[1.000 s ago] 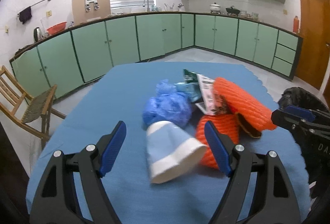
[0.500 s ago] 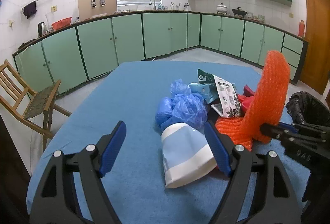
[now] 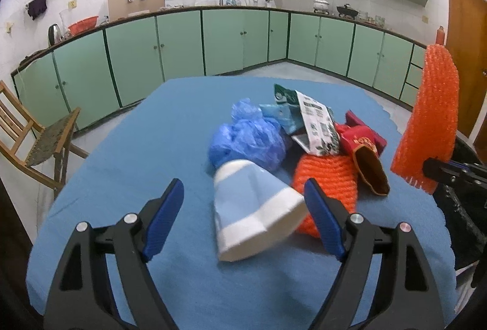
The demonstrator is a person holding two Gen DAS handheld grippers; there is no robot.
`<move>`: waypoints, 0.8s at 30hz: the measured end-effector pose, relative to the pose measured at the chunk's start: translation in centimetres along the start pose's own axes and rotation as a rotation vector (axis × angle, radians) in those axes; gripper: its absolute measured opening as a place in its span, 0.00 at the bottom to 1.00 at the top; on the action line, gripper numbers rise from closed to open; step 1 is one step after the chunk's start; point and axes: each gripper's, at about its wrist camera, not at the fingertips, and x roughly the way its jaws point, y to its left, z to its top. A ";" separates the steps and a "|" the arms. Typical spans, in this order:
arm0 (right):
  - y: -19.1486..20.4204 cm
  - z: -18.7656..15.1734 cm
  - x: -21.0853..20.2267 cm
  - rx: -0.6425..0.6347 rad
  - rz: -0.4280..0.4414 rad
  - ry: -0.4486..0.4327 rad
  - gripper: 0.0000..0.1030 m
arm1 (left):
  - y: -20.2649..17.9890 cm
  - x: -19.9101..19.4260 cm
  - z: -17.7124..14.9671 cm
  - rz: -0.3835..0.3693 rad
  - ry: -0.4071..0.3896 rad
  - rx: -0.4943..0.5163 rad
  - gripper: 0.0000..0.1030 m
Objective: Collect trash
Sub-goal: 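Grasp the white paper cup with the left tool while the right holds the net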
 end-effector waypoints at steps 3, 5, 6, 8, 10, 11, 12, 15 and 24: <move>-0.6 -0.4 0.0 0.010 -0.011 0.012 0.11 | -0.5 0.4 -0.3 0.010 0.010 -0.004 0.82; -0.8 -0.6 0.0 0.010 -0.014 0.017 0.11 | -0.6 0.8 -0.3 0.020 0.013 -0.010 0.83; -0.8 -0.6 0.1 0.010 -0.016 0.017 0.11 | -0.5 1.1 -0.4 0.025 0.016 -0.010 0.83; -0.9 -0.7 0.2 0.011 -0.016 0.016 0.11 | -0.5 1.8 -0.4 0.029 0.027 -0.008 0.85; -0.9 -0.7 0.3 0.013 -0.014 0.018 0.11 | -0.5 2.3 -0.5 0.029 0.037 -0.006 0.85; -0.9 -0.7 0.4 0.011 -0.013 0.019 0.11 | -0.5 2.6 -0.6 0.027 0.045 -0.006 0.85; -0.8 -0.7 0.5 0.008 -0.013 0.021 0.11 | -0.6 2.8 -0.7 0.023 0.056 -0.007 0.85; -0.4 -0.8 0.7 -0.006 -0.016 0.028 0.11 | -0.2 3.0 -0.9 0.010 0.061 -0.020 0.85; -0.1 -0.8 1.2 -0.007 -0.012 0.036 0.11 | 1.1 2.2 -1.0 -0.074 0.041 -0.059 0.49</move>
